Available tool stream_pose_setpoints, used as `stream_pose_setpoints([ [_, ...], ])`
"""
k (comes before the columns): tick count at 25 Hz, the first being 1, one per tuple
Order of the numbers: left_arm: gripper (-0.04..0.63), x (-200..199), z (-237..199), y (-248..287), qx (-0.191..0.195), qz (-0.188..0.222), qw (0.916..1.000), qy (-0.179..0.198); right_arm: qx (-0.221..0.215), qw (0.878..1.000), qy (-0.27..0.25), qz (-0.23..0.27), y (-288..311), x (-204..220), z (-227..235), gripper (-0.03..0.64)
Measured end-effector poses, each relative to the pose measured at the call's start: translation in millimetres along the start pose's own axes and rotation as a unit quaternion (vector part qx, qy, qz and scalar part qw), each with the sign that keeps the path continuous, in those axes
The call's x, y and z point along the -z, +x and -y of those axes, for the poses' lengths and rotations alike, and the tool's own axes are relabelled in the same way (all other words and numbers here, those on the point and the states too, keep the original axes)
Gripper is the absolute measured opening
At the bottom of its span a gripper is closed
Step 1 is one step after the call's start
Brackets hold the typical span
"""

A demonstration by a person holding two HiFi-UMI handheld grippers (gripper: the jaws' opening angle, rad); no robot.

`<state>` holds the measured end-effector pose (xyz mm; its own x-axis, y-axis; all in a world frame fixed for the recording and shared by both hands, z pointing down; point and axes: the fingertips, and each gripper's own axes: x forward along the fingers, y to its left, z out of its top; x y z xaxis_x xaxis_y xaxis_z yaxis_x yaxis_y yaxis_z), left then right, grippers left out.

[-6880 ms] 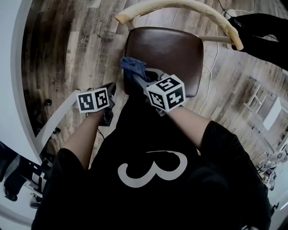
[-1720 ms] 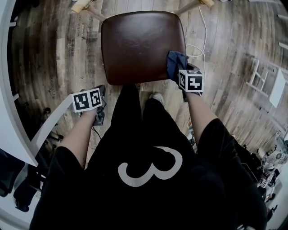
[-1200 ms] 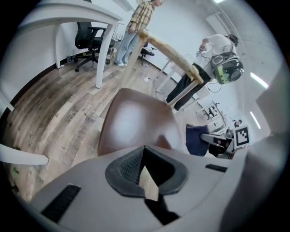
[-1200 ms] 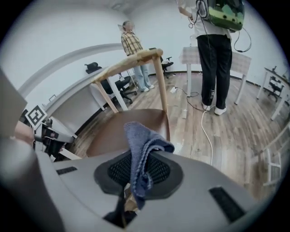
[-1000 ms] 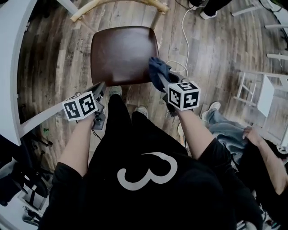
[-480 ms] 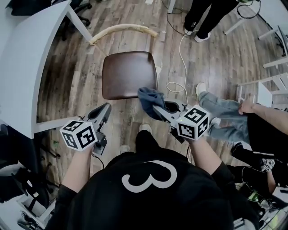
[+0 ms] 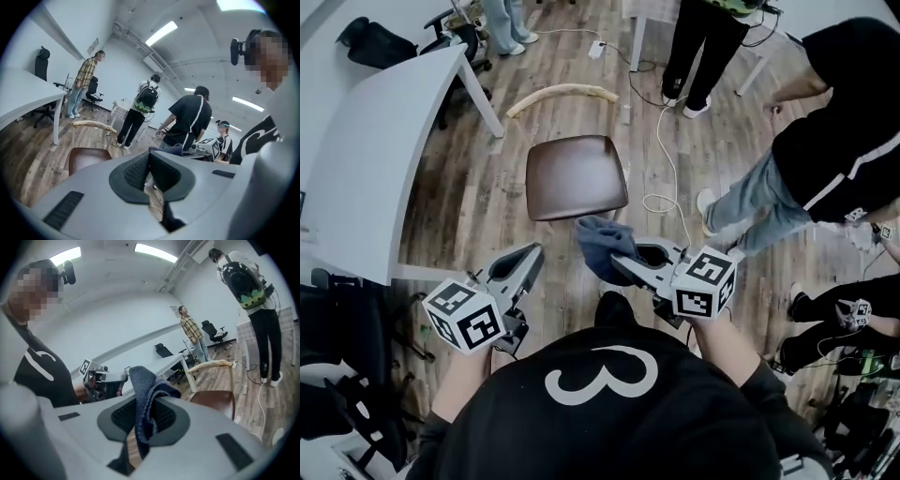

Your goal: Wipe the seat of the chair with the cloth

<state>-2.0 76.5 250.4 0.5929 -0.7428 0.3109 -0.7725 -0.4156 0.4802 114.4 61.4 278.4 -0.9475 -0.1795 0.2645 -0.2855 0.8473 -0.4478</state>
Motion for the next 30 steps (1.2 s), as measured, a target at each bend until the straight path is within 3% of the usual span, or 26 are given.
stream_pose_setpoints([
  [5, 0.012, 7, 36, -64, 0.019, 0.021, 0.9993, 0.022, 0.004, 1.0, -0.02, 0.024, -1, 5, -78, 0.055],
  [11, 0.012, 13, 63, -114, 0.048, 0.041, 0.9971, 0.043, 0.027, 0.997, -0.031, 0.063, -8, 7, -137, 0.055],
  [20, 0.012, 19, 89, -142, 0.073, 0.062, 0.9939, 0.055, 0.058, 0.994, -0.046, 0.081, -29, 16, -173, 0.054],
  [30, 0.012, 26, 106, -143, 0.077, 0.054, 0.9935, 0.065, 0.055, 0.993, -0.038, 0.092, -41, 20, -182, 0.054],
])
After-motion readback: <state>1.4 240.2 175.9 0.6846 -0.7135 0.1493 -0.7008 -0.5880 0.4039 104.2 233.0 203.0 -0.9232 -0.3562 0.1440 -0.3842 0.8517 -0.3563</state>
